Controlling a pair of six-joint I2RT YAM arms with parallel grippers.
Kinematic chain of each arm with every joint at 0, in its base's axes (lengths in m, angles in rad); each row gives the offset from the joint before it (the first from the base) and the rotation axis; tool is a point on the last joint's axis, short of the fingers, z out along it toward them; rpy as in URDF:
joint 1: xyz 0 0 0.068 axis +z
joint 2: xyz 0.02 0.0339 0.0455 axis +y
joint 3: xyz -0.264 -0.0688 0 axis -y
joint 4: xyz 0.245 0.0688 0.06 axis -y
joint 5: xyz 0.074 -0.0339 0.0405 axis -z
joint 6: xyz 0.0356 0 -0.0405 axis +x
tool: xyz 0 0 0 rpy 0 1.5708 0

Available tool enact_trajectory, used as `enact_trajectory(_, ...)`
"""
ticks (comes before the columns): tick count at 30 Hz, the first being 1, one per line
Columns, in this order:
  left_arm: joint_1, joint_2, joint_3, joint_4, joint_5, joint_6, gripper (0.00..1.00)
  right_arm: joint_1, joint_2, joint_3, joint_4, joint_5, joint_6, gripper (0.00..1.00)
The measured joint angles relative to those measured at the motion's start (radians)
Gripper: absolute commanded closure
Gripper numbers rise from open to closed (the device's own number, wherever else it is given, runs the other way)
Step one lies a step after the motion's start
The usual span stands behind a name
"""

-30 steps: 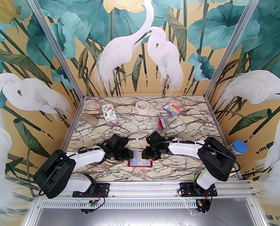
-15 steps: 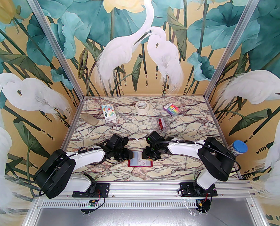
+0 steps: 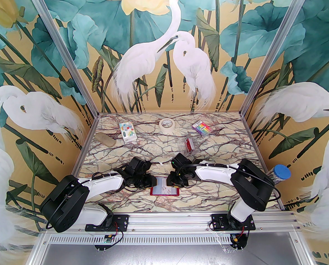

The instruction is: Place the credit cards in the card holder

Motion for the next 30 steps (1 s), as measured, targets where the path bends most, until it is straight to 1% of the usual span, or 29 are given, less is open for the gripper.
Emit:
enact_trajectory(8, 0.0, 0.0, 0.001, 0.0, 0.0, 0.0, 0.72, 0.007, 0.012, 0.016, -0.008, -0.002, 0.0, 0.7)
enact_trajectory(30, 0.0, 0.002, 0.001, 0.0, 0.0, 0.0, 0.72, 0.046, 0.05, 0.092, -0.096, 0.044, -0.003, 0.7)
